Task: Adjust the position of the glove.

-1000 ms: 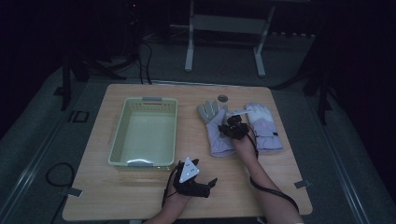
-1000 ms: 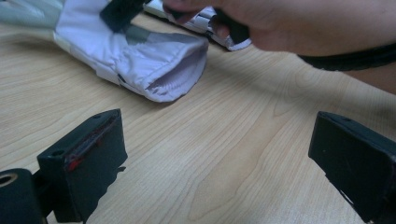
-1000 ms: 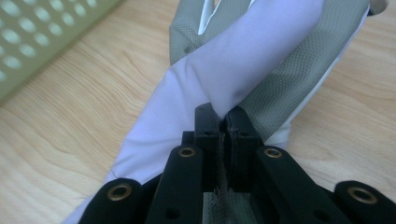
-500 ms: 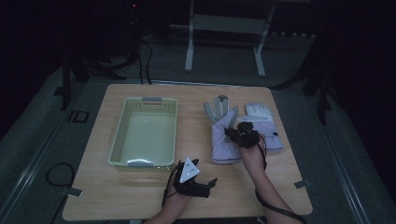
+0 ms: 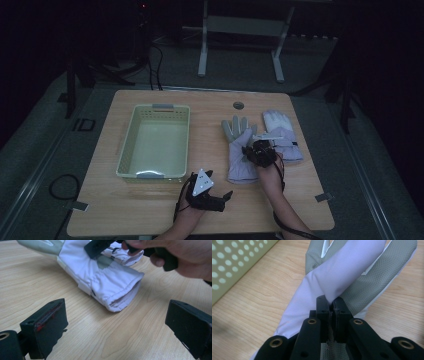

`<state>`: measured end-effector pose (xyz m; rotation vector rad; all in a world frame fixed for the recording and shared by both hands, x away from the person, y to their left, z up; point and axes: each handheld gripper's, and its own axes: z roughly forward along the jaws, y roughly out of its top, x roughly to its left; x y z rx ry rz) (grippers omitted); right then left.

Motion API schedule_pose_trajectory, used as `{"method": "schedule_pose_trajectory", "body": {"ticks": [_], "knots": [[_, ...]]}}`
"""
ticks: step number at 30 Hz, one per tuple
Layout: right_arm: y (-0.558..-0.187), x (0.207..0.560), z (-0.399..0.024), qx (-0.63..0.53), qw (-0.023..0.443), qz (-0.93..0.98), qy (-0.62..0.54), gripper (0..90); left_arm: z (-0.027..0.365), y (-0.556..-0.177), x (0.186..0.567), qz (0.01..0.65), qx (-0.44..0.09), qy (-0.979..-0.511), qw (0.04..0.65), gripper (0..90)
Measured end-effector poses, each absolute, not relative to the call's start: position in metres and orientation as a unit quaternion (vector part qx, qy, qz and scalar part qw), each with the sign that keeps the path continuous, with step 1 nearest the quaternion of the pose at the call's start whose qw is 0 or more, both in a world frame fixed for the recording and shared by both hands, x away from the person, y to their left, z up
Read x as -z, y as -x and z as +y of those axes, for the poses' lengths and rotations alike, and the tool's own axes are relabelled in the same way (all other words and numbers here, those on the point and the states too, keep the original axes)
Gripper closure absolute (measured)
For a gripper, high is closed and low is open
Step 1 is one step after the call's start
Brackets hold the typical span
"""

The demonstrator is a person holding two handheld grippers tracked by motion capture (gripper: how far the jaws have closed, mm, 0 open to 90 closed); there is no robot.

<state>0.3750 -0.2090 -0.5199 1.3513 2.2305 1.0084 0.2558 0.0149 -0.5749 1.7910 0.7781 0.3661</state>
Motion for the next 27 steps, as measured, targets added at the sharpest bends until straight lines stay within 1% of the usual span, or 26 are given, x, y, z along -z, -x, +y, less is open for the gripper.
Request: {"method": "schedule_pose_trajectory", "body": {"ticks": [10, 16, 19, 25, 27], "knots": [[-0.384, 0.538, -0.207, -0.34, 0.171, 0.796, -0.471, 84.0, 0.015, -0.256, 0.575, 0.328, -0.154, -0.756, 0.544, 4.1], [-0.386, 0.542, -0.208, -0.345, 0.169, 0.797, -0.466, 82.0, 0.015, -0.256, 0.575, 0.33, -0.153, -0.756, 0.544, 4.2], [-0.386, 0.542, -0.209, -0.345, 0.169, 0.8, -0.462, 78.3, 0.015, -0.256, 0.575, 0.329, -0.154, -0.757, 0.543, 4.1], [-0.383, 0.531, -0.217, -0.358, 0.178, 0.8, -0.447, 63.8, 0.014, -0.256, 0.575, 0.329, -0.155, -0.757, 0.543, 4.1], [-0.382, 0.524, -0.223, -0.37, 0.186, 0.799, -0.437, 62.3, 0.014, -0.256, 0.575, 0.329, -0.154, -0.757, 0.543, 4.2]]}}
